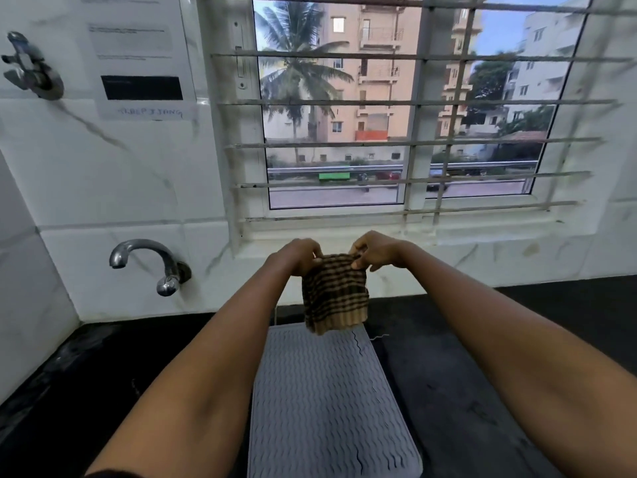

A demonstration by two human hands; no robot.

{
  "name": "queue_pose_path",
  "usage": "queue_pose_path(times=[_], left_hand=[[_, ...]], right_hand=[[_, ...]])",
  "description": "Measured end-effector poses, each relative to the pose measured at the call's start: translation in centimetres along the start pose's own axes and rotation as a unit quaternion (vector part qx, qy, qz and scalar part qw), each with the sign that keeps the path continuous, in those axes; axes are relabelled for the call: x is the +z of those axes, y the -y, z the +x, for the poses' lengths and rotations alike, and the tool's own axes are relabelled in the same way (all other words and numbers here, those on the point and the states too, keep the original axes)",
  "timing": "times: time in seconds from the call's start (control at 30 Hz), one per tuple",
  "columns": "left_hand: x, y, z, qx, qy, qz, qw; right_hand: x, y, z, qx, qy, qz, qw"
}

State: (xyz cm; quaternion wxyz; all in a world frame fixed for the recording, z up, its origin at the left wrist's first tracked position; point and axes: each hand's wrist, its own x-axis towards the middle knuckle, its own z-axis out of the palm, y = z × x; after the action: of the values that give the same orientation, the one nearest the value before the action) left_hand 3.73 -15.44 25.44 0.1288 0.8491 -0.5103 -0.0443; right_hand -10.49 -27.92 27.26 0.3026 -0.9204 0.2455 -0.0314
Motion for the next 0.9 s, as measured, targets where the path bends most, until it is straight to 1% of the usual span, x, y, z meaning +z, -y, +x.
queue_pose_path(times=[0.13, 0.23, 0.33, 0.4, 0.47, 0.53, 0.57, 0.63, 0.67, 0.73, 0.8, 0.83, 0.9], left_hand=[[3.9, -2.6, -3.0, -0.017, 0.074, -0.074, 0.994], [6.3, -5.4, -5.6, -0.039, 0.146, -0.118, 0.982], [8.3, -8.6, -8.6, -0.088, 0.262, -0.147, 0.950], [10.0, -11.4, -10.7, -0.104, 0.339, -0.148, 0.923], [12.0, -14.1, -12.6, -0.114, 0.378, -0.144, 0.908], [14.7, -16.1, -13.9, -0.118, 0.361, -0.138, 0.915], [16.4, -17.1, -14.5, -0.115, 0.330, -0.135, 0.927], [19.8, -18.4, -15.6, -0.116, 0.233, -0.133, 0.956], [21.5, -19.0, -16.3, -0.125, 0.184, -0.123, 0.967], [24.6, -20.0, -18.2, -0.137, 0.111, -0.085, 0.981], [27.3, -20.7, -20.0, -0.114, 0.071, -0.039, 0.990], [28.4, -20.9, -20.8, -0.096, 0.060, -0.024, 0.993], [30.4, -20.9, -22.1, -0.072, 0.080, 0.008, 0.994]], right_hand=[[0.9, -3.3, -4.3, 0.022, 0.063, -0.013, 0.998], [1.5, -6.3, -8.2, 0.034, 0.127, -0.016, 0.991], [2.5, -9.3, -12.3, 0.055, 0.215, -0.032, 0.975], [3.1, -11.5, -15.2, 0.083, 0.293, -0.025, 0.952], [3.9, -13.7, -17.5, 0.108, 0.347, -0.014, 0.932], [4.8, -15.8, -19.4, 0.127, 0.350, -0.012, 0.928], [5.5, -16.9, -20.2, 0.133, 0.330, -0.012, 0.935], [7.3, -18.8, -21.1, 0.135, 0.255, -0.024, 0.957], [8.3, -19.8, -21.4, 0.125, 0.212, -0.047, 0.968], [10.7, -21.7, -22.4, 0.100, 0.139, -0.133, 0.976], [13.3, -23.1, -23.7, 0.064, 0.069, -0.195, 0.976], [14.6, -23.5, -24.3, 0.032, 0.041, -0.215, 0.975], [17.2, -23.9, -25.2, -0.023, 0.026, -0.236, 0.971]])
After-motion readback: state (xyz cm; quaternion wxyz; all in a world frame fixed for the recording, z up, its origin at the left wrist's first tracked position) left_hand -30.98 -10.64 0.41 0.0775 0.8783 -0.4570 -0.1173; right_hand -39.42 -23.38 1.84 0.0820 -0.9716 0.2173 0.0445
